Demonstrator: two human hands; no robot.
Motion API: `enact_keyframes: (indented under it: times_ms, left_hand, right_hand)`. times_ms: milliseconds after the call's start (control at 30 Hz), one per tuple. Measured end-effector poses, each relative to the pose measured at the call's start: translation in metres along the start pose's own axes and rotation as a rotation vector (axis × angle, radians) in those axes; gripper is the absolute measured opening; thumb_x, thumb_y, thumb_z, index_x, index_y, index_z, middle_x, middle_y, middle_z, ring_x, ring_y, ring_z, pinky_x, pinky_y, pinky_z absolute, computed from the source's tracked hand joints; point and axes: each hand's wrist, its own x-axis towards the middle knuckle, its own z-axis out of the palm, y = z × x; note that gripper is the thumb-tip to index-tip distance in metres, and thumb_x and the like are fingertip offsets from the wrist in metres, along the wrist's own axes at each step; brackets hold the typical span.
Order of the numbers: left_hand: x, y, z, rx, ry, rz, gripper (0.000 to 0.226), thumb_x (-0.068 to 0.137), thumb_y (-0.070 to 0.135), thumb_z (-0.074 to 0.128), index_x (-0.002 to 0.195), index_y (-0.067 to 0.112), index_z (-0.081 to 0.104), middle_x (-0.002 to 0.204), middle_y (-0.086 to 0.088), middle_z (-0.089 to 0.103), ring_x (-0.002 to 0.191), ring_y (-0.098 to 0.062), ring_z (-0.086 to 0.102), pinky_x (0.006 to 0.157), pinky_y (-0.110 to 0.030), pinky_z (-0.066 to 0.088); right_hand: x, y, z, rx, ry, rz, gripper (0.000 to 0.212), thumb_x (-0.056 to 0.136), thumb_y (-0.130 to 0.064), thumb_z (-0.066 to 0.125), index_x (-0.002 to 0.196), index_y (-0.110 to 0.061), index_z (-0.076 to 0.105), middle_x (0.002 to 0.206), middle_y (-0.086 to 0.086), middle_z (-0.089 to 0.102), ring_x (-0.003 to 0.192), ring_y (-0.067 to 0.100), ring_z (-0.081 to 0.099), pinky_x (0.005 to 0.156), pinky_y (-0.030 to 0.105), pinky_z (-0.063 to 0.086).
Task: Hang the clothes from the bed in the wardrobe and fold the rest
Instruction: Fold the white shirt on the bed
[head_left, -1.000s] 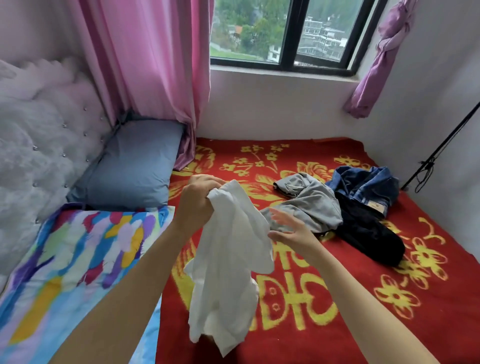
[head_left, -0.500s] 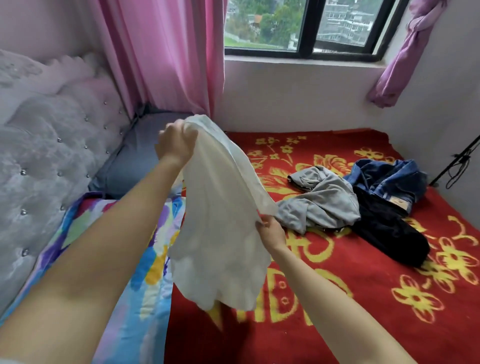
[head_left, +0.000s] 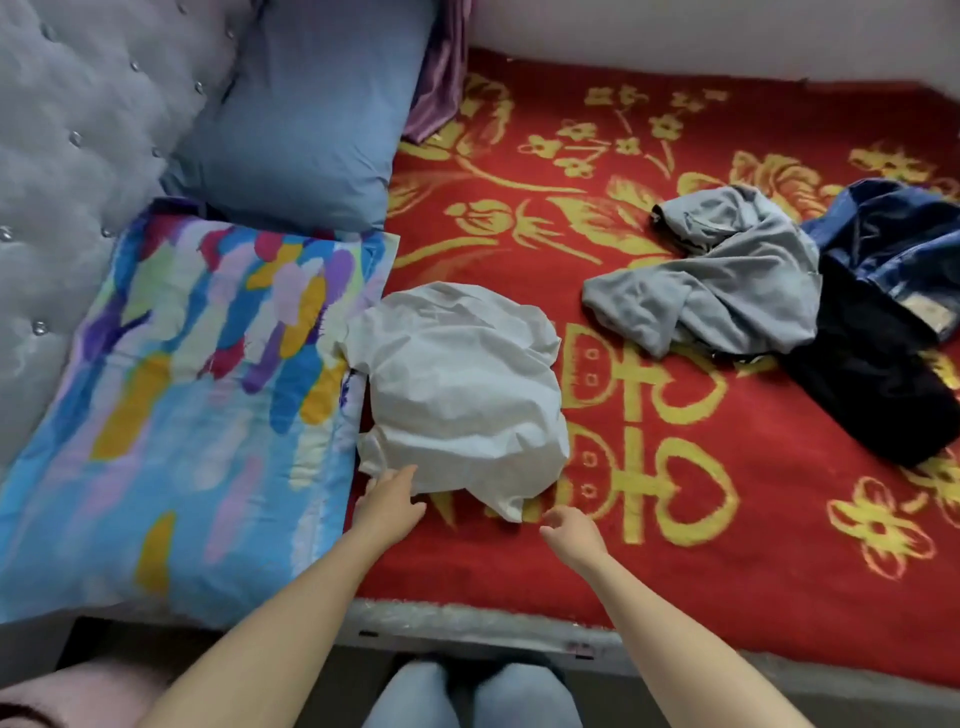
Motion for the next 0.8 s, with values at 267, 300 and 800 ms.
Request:
enact_keyframes:
  times_ms: [267, 300, 800]
  left_hand:
    - [0.039, -0.041, 0.077, 0.271, -0.091, 0.048, 0.056, 0.094, 0.03, 0.046, 0.146, 0.025, 0.026, 0.155, -0.003, 0.017, 0.137, -0.023, 0.024, 0.104, -0.034, 0.031]
    - [0.044, -0.043, 0.083, 0.348, -0.075, 0.086, 0.058, 0.094, 0.03, 0.047, 0.147, 0.025, 0.024, 0.156, -0.004, 0.013, 0.139, -0.023, 0.021, 0.105, -0.035, 0.031]
    - [0.144, -0.065, 0.072, 0.299, 0.137, 0.123, 0.009, 0.085, 0.007, 0.057, 0.092, 0.004, 0.062, 0.084, -0.016, 0.064, 0.089, -0.034, 0.059, 0.083, -0.038, 0.033]
  right_hand:
    - [0.071, 0.007, 0.066, -0.258, -0.052, -0.199, 0.046, 0.088, -0.014, 0.048, 0.133, -0.02, 0.047, 0.138, 0.002, 0.047, 0.119, 0.026, 0.045, 0.088, 0.035, 0.045]
    - [0.079, 0.007, 0.075, -0.33, -0.07, -0.254, 0.049, 0.088, -0.014, 0.048, 0.136, -0.02, 0.042, 0.144, 0.002, 0.038, 0.122, 0.028, 0.042, 0.089, 0.036, 0.044]
    - [0.131, 0.041, 0.076, -0.607, 0.172, -0.443, 0.033, 0.044, 0.001, 0.082, 0.074, -0.009, 0.071, 0.062, 0.012, 0.054, 0.053, 0.033, 0.057, 0.038, 0.03, 0.039]
